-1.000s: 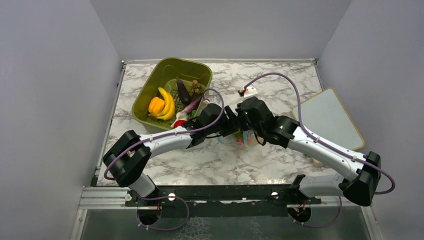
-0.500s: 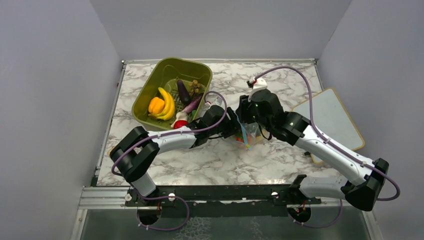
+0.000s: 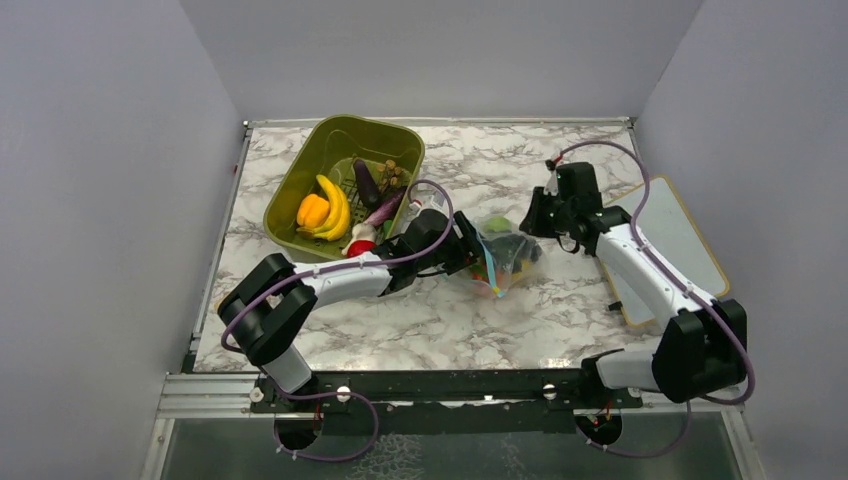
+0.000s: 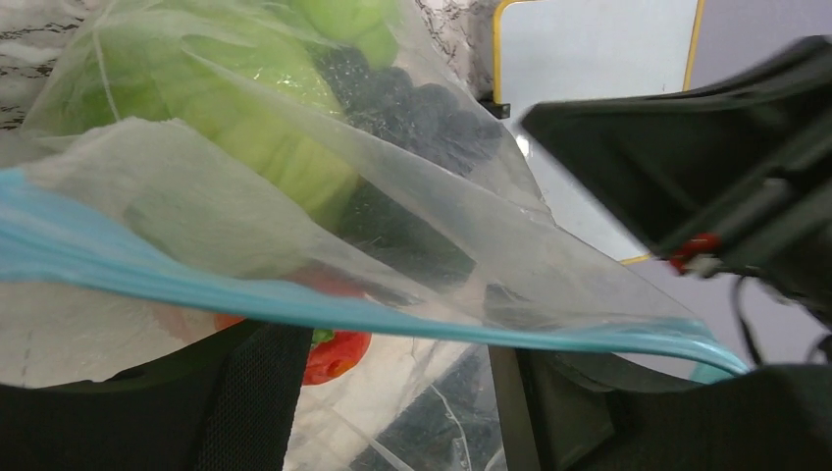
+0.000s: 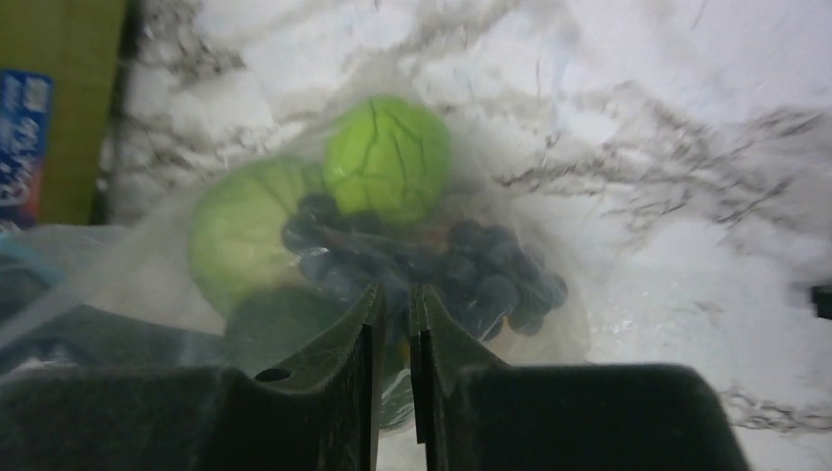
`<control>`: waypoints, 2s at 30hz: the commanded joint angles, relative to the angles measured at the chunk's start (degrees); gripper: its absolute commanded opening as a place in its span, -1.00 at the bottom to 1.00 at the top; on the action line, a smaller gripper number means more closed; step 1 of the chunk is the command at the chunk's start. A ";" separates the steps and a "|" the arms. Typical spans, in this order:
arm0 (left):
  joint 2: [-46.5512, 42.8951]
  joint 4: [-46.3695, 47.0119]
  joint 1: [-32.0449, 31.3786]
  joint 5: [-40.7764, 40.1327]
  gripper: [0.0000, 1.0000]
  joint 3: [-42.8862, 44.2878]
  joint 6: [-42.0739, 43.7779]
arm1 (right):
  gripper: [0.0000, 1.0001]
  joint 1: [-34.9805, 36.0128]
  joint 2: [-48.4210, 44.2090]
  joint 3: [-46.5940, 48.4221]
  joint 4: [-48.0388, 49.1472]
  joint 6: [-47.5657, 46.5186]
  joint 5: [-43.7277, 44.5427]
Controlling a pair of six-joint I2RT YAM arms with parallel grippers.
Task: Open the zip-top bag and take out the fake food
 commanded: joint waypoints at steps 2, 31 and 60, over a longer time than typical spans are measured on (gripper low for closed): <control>-0.28 1.00 0.15 2.61 0.35 2.20 1.88 | -0.74 -0.93 5.45 -2.82 0.35 -2.18 -12.17; -0.31 -14.87 0.69 10.36 0.48 5.85 14.19 | -0.78 -0.86 -12.37 -15.28 -4.15 1.41 -22.75; 0.30 -9.00 1.46 20.67 0.25 3.43 9.43 | -0.96 -0.86 -10.52 -24.69 7.59 9.06 -33.83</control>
